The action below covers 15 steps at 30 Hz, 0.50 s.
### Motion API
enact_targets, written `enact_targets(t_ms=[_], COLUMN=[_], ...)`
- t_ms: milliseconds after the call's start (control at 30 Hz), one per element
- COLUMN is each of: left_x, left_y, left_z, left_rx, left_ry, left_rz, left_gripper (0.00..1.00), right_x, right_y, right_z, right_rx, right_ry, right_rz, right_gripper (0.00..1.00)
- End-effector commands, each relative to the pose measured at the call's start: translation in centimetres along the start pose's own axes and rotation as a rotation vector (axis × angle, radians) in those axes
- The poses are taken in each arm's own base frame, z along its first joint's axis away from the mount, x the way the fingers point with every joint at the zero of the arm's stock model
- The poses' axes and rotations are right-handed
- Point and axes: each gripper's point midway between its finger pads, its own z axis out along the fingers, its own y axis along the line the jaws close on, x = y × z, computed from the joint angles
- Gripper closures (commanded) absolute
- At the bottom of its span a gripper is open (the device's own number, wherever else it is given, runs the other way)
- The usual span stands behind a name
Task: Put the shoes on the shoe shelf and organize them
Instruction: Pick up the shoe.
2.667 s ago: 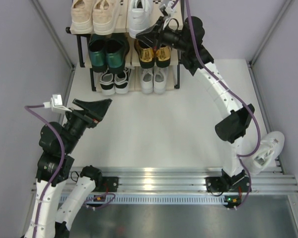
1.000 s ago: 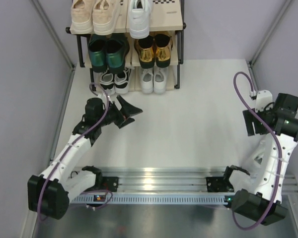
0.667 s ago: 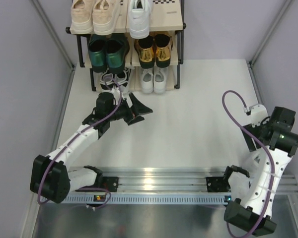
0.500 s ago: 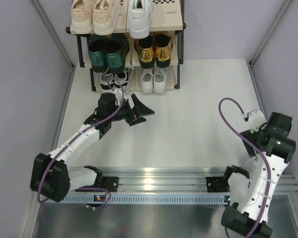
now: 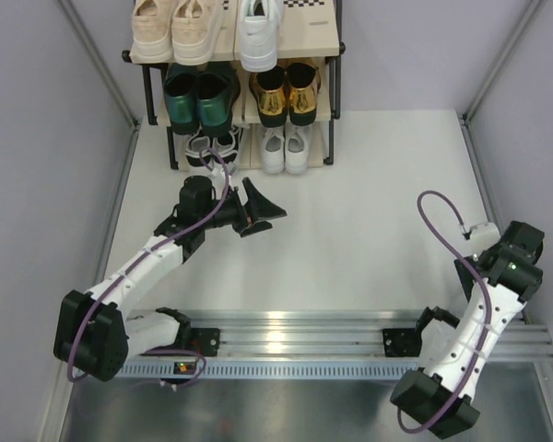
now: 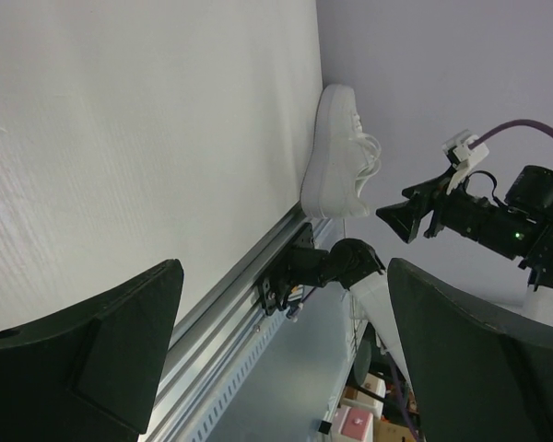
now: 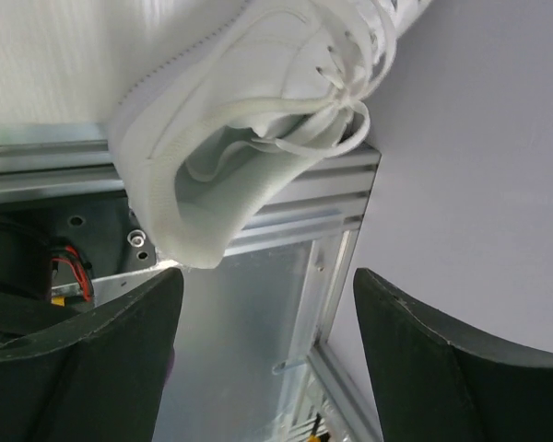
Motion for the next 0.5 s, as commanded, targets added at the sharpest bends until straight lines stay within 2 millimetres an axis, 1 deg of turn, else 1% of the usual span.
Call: enact_targets(t_ms=[0, 33, 133, 167, 233, 267, 300, 333, 400, 433, 467], left_x=[-0.3, -0.3, -0.3, -0.2, -0.2, -0.2, 0.0, 0.1, 0.2, 0.2, 0.1], left_y=[-2.4, -2.4, -2.4, -2.2, -2.1, -2.1, -1.9, -1.8, -1.8, -1.8, -1.8], left_z=[-0.4, -0.5, -0.4, -0.4, -0.5, -0.4, -0.4, -0.4, -0.4, -0.4, -0.5], left_rx=[0.078, 0.079, 0.079, 0.076, 0.078, 0.081, 0.080, 0.080, 0.081, 0.081, 0.081], left_ry=[-0.003, -0.004, -0.001, -0.001, -0.003, -0.004, 0.001, 0.003, 0.003, 0.002, 0.000], left_rz=[0.063, 0.067, 0.071, 0.070, 0.073, 0.075, 0.072, 0.068, 0.069, 0.069, 0.072], left_gripper=[0.03, 0.02, 0.03, 0.03, 0.03, 0.02, 0.03, 0.03, 0.03, 0.03, 0.03], right_x=[0.2, 0.1, 0.6, 0.9, 0.7, 0.7, 0.1, 0.0, -0.5, -0.8, -0.9], right_y=[-2.4, -2.5, -3.1, -3.1, -3.8, -3.5, -4.2, -4.2, -4.6, -4.8, -4.9], right_z=[0.5, 0.7, 1.5, 2.0, 2.9, 3.7, 4.2, 5.0, 5.8, 6.5, 7.0], right_rx=[0.069, 0.053, 0.055, 0.057, 0.088, 0.072, 0.097, 0.090, 0.094, 0.091, 0.091], right_ry=[0.012, -0.003, 0.004, 0.009, -0.004, 0.002, -0.025, -0.023, -0.039, -0.041, -0.047], right_rz=[0.076, 0.079, 0.142, 0.154, 0.180, 0.188, 0.212, 0.224, 0.259, 0.270, 0.282], right_gripper=[0.26, 0.26, 0.28, 0.28, 0.29, 0.29, 0.30, 0.32, 0.34, 0.37, 0.38])
